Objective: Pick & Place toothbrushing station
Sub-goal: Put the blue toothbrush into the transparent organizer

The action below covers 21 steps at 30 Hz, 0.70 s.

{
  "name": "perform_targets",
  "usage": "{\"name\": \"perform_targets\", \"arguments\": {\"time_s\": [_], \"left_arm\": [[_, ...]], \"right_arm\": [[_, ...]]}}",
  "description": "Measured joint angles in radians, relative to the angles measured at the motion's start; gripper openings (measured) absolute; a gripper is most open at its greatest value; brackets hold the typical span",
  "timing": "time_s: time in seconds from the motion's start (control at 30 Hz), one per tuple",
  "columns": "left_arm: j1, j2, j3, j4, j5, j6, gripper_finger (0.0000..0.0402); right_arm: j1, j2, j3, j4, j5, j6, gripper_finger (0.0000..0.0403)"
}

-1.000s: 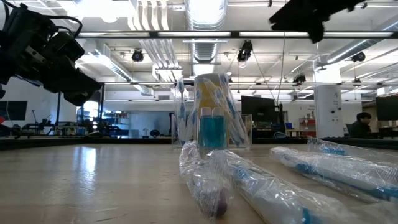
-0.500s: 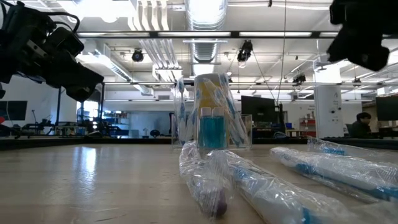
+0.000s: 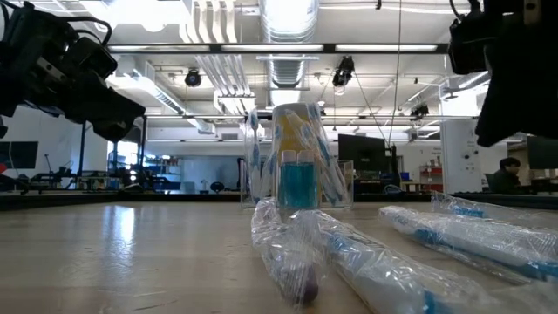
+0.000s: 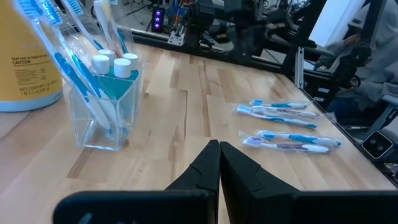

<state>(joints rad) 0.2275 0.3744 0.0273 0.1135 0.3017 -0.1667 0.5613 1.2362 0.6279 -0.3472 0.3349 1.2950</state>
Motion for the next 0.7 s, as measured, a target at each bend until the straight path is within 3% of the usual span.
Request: {"name": "perform_targets", "arguments": {"time_s": [0.17,0.37,0.57,0.7], "left_arm": [[0.000,0.000,0.000,0.000,0.000,0.016,0.0012],[0.000,0.000,0.000,0.000,0.000,0.028,0.0012],[0.000,0.000,0.000,0.000,0.000,0.034,0.0012],[0.000,0.000,0.000,0.000,0.000,0.034,0.0012]], "right_arm": [[0.011,0.172,0.100,0.010,-0.100,0.018,0.0081],[0.012,0.325,0.271,-0.022,-0.195,0.010,0.0136],[0.019,0.445,0.497,-0.327,-0.228,0.136,0.0187],[0.027,0.538,0.641,-0.493,-0.258,0.111,0.0202]]}}
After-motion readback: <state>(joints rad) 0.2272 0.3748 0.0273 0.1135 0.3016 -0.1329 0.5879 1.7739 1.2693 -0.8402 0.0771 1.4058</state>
